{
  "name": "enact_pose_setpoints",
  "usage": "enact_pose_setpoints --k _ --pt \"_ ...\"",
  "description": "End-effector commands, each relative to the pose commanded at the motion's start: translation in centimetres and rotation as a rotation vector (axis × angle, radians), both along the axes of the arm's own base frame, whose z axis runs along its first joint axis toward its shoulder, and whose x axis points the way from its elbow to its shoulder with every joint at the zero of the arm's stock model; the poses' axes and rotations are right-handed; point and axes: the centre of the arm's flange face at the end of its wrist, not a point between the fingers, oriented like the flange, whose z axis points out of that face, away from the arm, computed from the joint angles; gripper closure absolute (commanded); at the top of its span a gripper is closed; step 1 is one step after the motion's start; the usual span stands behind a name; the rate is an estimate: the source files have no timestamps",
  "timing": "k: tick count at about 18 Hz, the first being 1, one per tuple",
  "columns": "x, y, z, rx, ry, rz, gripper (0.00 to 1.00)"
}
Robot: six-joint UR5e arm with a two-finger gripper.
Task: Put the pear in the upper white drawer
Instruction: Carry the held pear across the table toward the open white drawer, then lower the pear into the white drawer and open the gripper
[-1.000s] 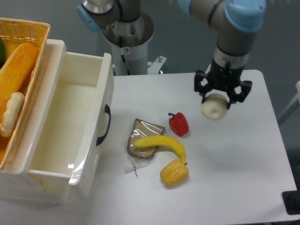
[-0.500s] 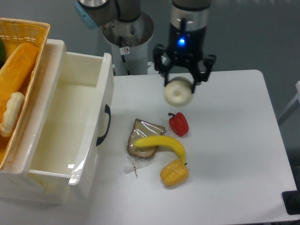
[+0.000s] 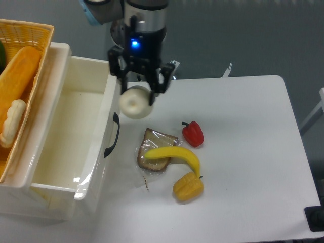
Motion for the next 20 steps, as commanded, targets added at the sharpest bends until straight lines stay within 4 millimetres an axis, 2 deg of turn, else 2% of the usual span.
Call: enact_pose_setpoints --k 3,8,11,20 --pt "2.1 0.9 -0.2 0.003 -0.011 -0.043 0.88" --pt "3.8 2.0 -0.7 0.011 -0.045 -0.082 0.88" --pt "4.6 2.8 -1.9 -0.006 -0.055 -0.111 0.88" --pt "4.7 4.0 -4.7 -0.046 -0.081 -0.131 0.85"
